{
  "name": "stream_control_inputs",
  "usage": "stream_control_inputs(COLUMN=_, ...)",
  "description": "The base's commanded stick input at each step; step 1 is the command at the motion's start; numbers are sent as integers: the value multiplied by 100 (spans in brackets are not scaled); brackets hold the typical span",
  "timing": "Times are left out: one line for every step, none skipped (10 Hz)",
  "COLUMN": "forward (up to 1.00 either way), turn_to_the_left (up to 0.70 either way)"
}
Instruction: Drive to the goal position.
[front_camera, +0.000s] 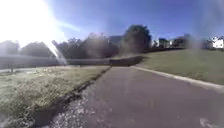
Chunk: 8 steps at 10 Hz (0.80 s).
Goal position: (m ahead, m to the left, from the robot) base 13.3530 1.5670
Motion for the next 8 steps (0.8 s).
stream_control_inputs(forward=45, turn_to_the_left=0)
stream_control_inputs(forward=45, turn_to_the_left=0)
stream_control_inputs(forward=45, turn_to_the_left=0)
stream_control_inputs(forward=45, turn_to_the_left=0)
stream_control_inputs(forward=45, turn_to_the_left=0)
stream_control_inputs(forward=45, turn_to_the_left=0)
stream_control_inputs(forward=45, turn_to_the_left=0)
stream_control_inputs(forward=45, turn_to_the_left=0)
